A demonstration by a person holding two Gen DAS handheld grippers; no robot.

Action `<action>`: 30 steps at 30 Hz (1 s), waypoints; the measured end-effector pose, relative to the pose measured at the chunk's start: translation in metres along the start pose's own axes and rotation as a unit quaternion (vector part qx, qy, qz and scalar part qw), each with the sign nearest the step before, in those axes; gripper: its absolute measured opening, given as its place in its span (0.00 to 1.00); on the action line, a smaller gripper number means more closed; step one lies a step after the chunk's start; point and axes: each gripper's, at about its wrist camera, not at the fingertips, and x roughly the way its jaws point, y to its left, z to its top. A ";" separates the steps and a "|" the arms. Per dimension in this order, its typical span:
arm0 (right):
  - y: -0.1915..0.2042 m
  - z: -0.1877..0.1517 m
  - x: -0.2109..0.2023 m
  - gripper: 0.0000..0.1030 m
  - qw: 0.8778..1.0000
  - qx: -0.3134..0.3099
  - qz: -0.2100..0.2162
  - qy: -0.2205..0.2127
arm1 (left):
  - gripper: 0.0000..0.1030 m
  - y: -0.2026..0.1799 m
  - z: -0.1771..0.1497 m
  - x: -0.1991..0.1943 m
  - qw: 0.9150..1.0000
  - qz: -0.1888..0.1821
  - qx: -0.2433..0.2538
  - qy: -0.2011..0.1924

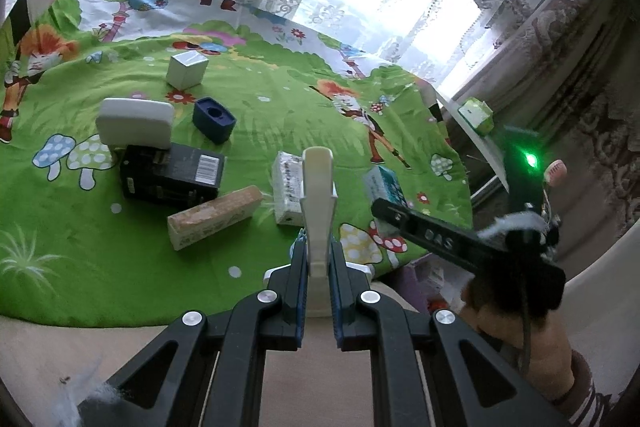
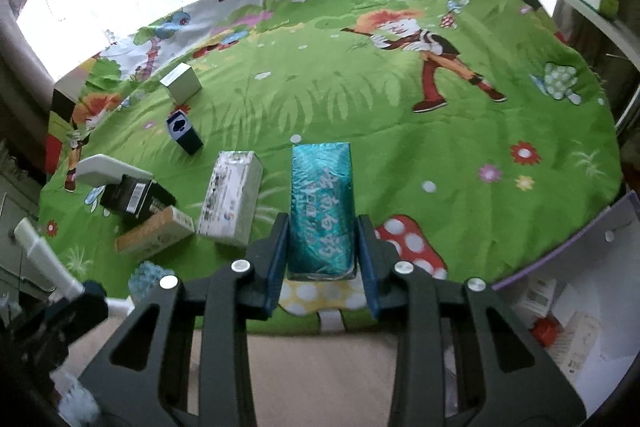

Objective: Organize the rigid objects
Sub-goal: 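Carry the teal tissue pack into the storage box and open the right gripper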

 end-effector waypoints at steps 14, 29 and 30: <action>-0.041 -0.035 -0.045 0.36 1.000 0.014 -0.005 -0.014 | 0.10 -0.049 -0.009 0.004 0.999 -0.026 0.044 0.014; -0.101 -0.063 -0.078 0.36 0.998 0.058 -0.032 -0.016 | 0.10 -0.116 -0.030 0.025 0.991 -0.060 0.112 0.050; -0.106 -0.064 -0.080 0.36 0.997 0.062 -0.035 -0.017 | 0.10 -0.121 -0.031 0.027 0.990 -0.062 0.117 0.054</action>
